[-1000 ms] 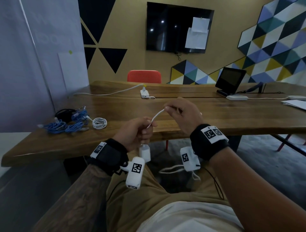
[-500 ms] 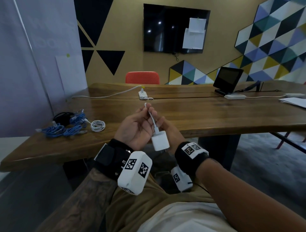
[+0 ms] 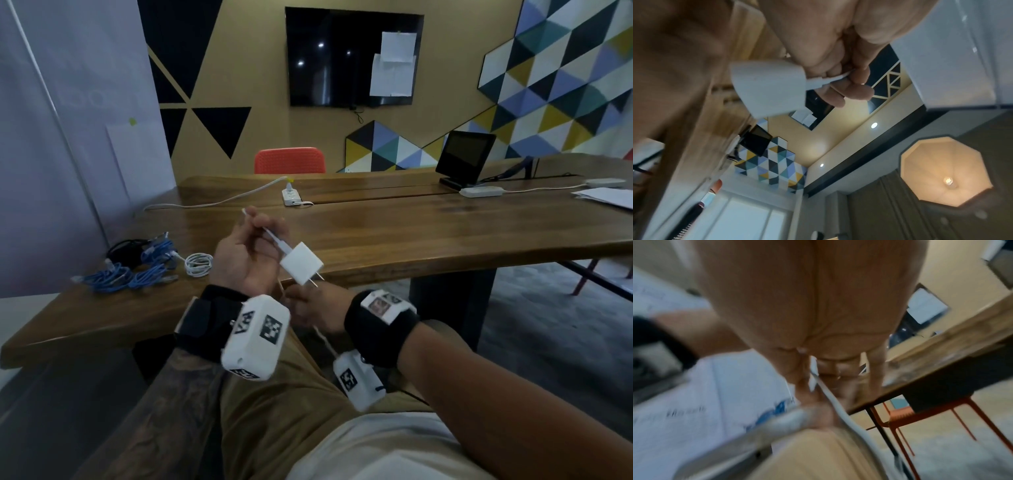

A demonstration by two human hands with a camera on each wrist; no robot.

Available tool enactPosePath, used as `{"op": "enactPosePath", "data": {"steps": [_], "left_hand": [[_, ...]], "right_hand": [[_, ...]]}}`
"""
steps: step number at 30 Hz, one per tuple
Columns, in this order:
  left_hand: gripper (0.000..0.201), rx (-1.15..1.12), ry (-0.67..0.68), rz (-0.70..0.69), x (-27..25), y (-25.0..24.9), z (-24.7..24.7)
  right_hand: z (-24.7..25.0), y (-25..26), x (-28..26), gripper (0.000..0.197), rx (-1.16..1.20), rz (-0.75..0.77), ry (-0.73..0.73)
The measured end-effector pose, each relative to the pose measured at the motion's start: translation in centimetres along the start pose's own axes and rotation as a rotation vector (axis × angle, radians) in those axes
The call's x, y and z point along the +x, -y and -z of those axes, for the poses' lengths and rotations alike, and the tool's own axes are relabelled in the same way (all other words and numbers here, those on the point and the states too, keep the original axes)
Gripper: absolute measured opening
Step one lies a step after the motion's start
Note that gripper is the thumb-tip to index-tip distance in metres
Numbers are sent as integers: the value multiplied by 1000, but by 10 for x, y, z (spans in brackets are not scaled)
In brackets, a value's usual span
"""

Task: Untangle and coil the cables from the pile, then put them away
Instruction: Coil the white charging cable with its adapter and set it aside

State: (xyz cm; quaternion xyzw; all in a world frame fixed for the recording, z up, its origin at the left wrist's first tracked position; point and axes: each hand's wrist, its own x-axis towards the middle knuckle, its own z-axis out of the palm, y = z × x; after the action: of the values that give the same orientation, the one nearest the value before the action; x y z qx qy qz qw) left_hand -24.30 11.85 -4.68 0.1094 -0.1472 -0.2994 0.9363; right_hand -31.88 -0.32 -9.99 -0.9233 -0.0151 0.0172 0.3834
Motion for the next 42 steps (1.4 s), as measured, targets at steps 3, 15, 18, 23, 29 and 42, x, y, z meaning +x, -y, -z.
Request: {"op": "enactPosePath", "data": {"steps": [3,15,18,23,29,42], "left_hand": [[21,28,-21,-61,6,-20,5],[29,565,-78,51,7,-14,24],[28,575,-110,149,6,-8,24],[28,530,-133,251,0,-4,16],[21,878,29,233,-9,15,12],[27,896,275,269,-24,33,-1]], "right_hand": [[-8,6,-19,16,86,17,74],[49,30,-39,19,-364,153,-287],[56,30,-46,18,-422,207,-351],[68,36,-52,17,-565,276,-477],[69,42,-56,14,-664,349,-581],[75,6,-45,19,318,197,-415]]}}
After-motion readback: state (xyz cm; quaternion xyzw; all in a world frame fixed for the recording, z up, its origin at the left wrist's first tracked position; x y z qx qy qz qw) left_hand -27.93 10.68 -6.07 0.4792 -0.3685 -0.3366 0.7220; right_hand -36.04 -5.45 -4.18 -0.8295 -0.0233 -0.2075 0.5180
